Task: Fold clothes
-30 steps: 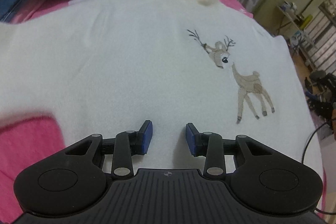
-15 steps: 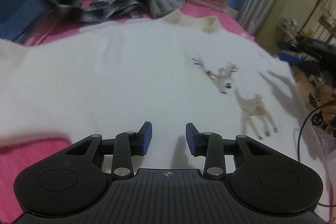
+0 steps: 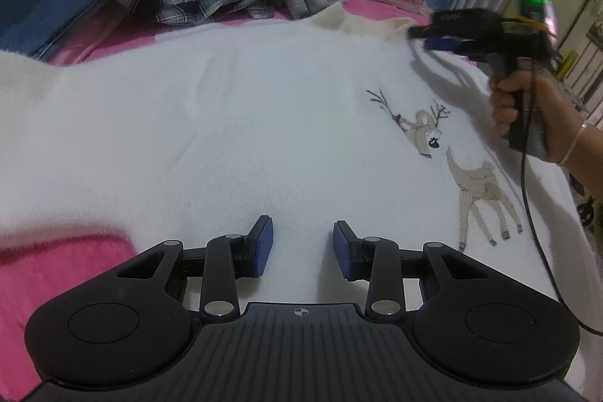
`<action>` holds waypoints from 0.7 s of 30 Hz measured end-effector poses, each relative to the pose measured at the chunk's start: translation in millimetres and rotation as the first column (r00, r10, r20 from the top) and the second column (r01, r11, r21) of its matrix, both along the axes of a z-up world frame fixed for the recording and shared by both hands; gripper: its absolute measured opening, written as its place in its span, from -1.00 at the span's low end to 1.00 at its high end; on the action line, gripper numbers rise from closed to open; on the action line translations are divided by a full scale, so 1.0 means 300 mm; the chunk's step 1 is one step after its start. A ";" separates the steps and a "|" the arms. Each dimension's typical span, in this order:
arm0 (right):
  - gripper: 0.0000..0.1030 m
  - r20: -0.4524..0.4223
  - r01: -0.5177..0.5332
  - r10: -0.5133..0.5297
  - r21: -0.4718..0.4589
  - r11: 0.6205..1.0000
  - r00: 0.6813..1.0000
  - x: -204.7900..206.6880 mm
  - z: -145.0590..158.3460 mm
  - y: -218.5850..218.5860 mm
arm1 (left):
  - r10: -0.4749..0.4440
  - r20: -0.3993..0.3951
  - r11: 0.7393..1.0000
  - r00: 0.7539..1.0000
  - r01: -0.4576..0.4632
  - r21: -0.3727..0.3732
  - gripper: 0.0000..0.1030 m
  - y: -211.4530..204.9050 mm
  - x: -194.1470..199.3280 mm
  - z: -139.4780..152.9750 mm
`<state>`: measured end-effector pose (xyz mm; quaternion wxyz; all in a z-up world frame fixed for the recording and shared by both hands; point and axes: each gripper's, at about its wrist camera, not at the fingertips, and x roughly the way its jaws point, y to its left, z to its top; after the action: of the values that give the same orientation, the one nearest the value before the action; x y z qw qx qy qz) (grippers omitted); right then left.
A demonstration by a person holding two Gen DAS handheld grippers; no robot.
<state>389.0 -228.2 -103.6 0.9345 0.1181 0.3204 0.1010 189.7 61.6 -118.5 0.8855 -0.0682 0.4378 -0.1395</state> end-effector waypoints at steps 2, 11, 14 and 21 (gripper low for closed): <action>-0.31 0.025 0.039 -0.042 0.102 0.994 0.999 -0.054 0.036 -0.083 | 0.002 0.000 1.000 1.000 -0.002 -0.010 -0.28 0.003 0.000 0.000; -0.29 0.050 0.079 -0.117 0.479 0.874 0.992 -0.393 0.209 -0.433 | 0.028 0.057 0.995 0.998 -0.023 -0.094 -0.24 0.041 0.002 0.049; -0.28 0.027 0.068 -0.100 0.565 0.822 0.995 -0.479 0.227 -0.476 | 0.072 0.137 0.991 0.988 -0.055 -0.120 -0.24 0.088 0.041 0.078; -0.28 -0.098 0.089 -0.034 0.632 0.770 0.995 -0.569 0.155 -0.439 | 0.329 0.075 0.933 0.941 -0.312 -0.178 -0.84 0.327 0.222 -0.040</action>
<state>218.2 -359.9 -57.2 0.8287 0.4409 0.3011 0.1679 256.2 159.8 -130.5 0.9093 -0.2038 0.3614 -0.0321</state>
